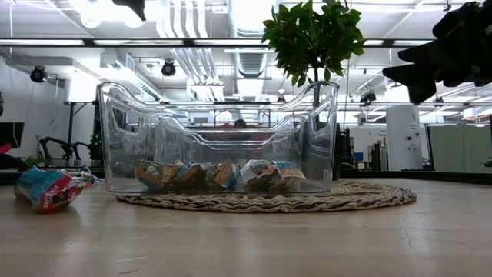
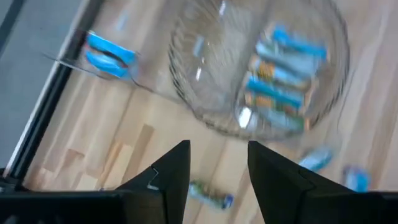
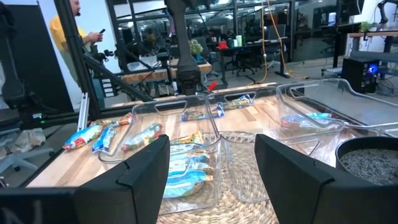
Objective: Pick and place Granola Bars by type
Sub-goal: Put the red granola bar into the top transparent bin
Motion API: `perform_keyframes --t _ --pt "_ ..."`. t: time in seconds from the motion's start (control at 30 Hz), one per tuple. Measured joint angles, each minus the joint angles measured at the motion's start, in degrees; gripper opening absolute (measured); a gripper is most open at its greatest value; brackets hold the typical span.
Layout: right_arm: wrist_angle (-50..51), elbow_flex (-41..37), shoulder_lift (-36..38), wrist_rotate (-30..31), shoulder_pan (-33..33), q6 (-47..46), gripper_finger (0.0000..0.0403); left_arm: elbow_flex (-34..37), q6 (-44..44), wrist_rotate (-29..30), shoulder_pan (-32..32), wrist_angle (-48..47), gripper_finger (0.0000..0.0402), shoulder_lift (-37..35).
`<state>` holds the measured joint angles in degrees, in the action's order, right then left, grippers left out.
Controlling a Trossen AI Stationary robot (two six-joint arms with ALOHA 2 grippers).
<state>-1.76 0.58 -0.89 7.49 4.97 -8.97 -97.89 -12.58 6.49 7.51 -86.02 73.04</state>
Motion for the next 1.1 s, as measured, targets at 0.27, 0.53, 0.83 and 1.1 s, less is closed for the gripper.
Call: perform_keyframes --t 0.27,0.53,0.83,1.1 --pt "0.00 0.00 0.00 0.00 0.00 0.00 0.0224 17.33 8.10 2.89 -10.91 3.71 0.0142 -8.19" --pt "0.02 0.00 0.00 0.00 -0.01 0.00 0.0224 29.85 4.61 0.84 -22.12 10.34 0.0142 -9.98" --pt "0.02 0.00 0.00 0.00 -0.02 0.00 0.0224 35.31 1.41 -1.97 -29.77 22.94 0.0143 -7.97" --pt "0.02 0.00 0.00 0.00 -0.02 0.00 0.0224 36.86 -5.22 -2.89 -35.75 28.58 0.0143 -4.45"
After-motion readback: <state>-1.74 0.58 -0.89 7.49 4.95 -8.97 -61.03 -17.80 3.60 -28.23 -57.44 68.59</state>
